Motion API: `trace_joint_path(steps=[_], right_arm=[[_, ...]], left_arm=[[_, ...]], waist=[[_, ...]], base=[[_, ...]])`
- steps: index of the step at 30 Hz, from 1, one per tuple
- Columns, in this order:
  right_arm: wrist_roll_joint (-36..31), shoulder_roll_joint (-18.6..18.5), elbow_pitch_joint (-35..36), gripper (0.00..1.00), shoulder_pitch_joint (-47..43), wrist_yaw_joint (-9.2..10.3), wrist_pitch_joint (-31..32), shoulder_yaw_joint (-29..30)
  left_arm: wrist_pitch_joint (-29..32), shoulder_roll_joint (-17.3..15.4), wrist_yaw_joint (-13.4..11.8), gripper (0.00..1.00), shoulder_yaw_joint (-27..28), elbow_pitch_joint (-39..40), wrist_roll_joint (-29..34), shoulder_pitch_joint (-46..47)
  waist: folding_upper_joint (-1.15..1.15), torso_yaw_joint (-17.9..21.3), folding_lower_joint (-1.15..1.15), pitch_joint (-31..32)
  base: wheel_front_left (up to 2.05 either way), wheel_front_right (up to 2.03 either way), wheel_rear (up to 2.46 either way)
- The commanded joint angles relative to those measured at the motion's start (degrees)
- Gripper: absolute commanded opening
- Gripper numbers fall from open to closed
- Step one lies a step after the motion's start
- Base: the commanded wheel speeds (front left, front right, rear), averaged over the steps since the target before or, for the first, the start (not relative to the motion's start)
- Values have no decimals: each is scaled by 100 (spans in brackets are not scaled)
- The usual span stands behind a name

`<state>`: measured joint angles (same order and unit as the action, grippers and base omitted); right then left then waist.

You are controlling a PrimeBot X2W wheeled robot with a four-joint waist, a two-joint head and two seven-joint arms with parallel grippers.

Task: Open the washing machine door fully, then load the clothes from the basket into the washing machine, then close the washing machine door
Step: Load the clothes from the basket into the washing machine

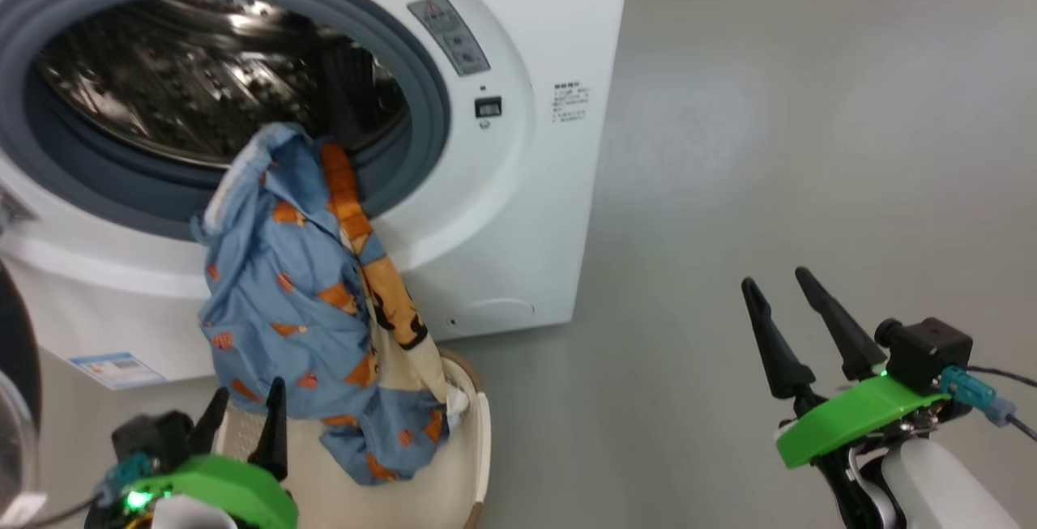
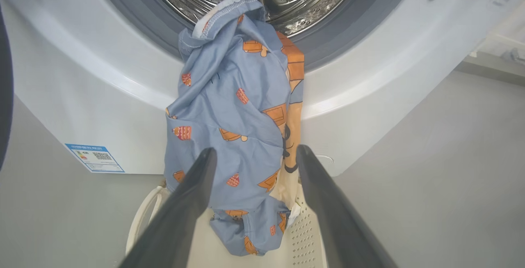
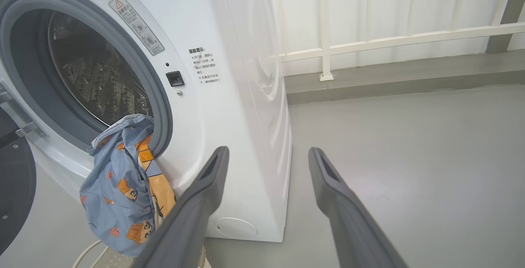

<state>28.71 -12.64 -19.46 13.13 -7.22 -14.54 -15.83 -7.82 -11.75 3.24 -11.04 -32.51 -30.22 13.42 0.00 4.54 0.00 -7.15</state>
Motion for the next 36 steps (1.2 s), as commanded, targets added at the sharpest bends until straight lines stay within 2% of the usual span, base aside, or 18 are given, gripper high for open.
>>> trace_joint_path(steps=[1, 11, 19, 36], right_arm=[[-59, -9, 167, 100, 192, -26, -46, -33], [-273, 185, 337, 100, 446, -26, -46, 107], [-453, 396, 472, 100, 638, -26, -46, 198], [-637, 708, 592, 100, 847, -26, -46, 265]], left_arm=[[-53, -134, 86, 100, 133, -182, -55, 426], [-151, -172, 343, 100, -70, -1722, -121, 1639], [-230, -251, 415, 100, -309, -2736, -188, 2530], [-300, -478, 424, 100, -892, -3511, -653, 3822]], waist=[[0, 154, 0, -396], [0, 384, 0, -1248], [0, 574, 0, -1907], [0, 847, 0, -2745]], base=[[0, 0, 0], [0, 0, 0], [0, 0, 0], [0, 0, 0]])
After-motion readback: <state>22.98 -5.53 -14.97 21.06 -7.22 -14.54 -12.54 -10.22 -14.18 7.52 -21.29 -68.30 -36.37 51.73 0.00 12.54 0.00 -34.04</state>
